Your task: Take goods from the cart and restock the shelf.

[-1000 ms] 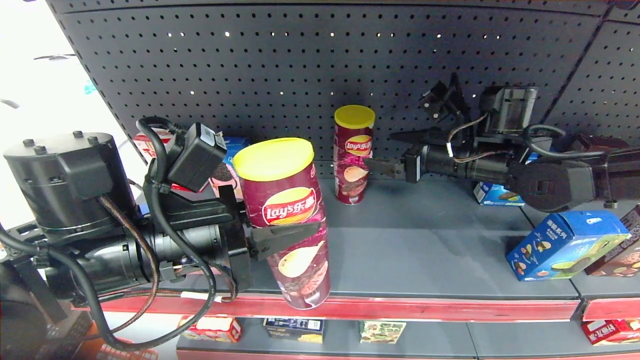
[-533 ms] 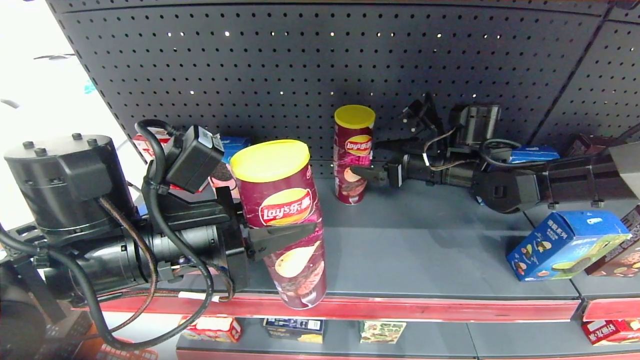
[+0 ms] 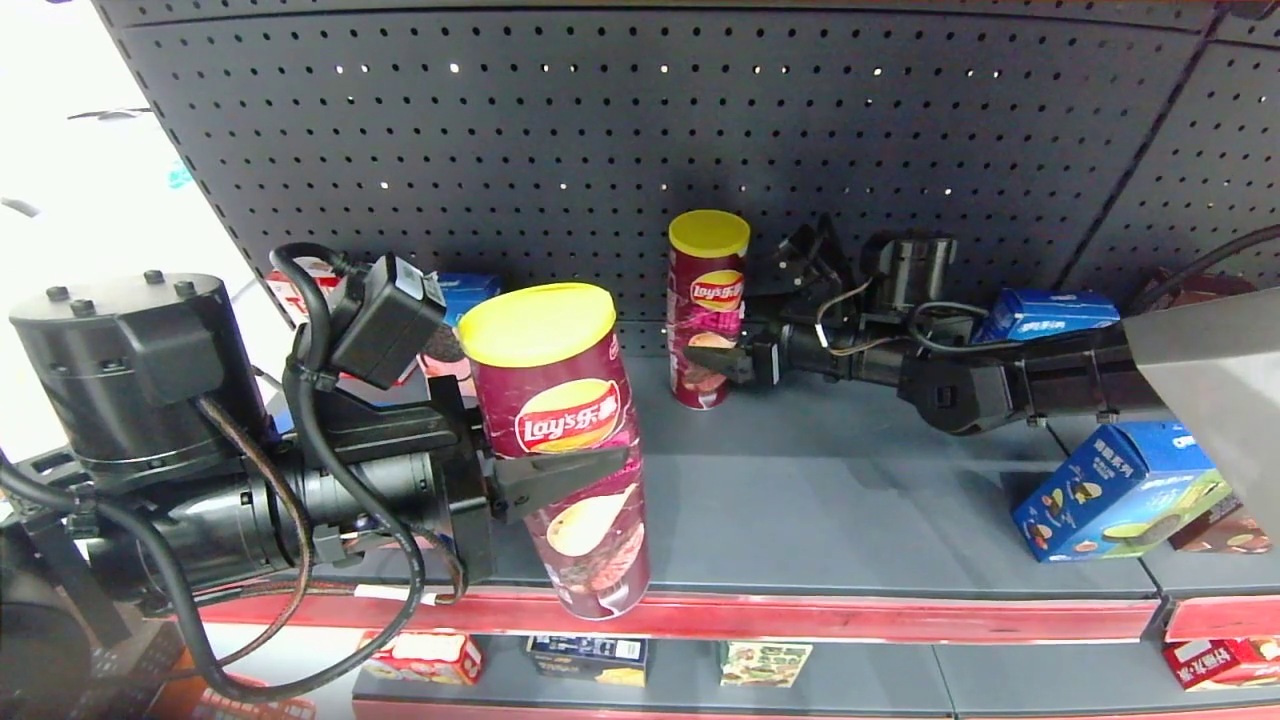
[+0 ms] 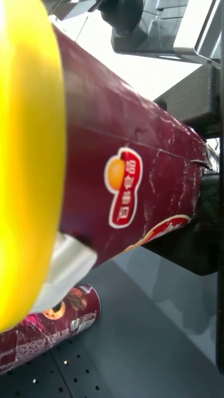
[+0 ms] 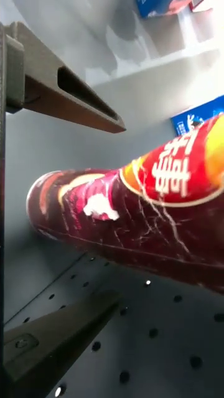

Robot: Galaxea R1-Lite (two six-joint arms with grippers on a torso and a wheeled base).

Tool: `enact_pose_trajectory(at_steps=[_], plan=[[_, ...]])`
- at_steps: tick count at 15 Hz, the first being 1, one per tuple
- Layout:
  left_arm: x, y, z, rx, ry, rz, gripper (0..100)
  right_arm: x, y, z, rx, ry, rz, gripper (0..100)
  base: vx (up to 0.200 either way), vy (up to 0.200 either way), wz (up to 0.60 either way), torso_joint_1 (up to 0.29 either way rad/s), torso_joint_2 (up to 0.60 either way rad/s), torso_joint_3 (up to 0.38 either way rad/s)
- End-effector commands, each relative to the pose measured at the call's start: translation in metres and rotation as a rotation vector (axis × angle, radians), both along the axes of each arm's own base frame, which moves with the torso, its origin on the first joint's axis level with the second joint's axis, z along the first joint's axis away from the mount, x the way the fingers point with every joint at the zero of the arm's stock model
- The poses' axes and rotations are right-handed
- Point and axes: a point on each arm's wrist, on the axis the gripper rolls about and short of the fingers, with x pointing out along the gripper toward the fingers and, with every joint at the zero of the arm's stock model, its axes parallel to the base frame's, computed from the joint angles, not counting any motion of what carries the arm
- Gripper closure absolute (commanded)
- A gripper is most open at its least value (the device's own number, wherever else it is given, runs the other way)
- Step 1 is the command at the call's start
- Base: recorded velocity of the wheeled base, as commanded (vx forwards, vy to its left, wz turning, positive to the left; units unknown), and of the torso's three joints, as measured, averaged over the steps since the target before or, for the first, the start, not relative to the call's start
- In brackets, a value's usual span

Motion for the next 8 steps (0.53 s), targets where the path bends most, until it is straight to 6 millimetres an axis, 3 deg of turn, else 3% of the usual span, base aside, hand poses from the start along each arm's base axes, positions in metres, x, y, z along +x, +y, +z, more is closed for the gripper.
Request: enact_pose_trajectory(at_steps=[1,8], plan=[[0.0,0.0,0.001,-0.001,-0.003,0.001,100,0.006,0.004,-0.007,-0.002,0.006,0.002,0,0.0,0.0,0.0,0.0,0.0,0.0],[0.0,0.0,-0.001,0.001,0.001,0.003,100,0.018,0.016,-0.014,0.007,-0.009,0.014,0,0.0,0.0,0.0,0.0,0.0,0.0]])
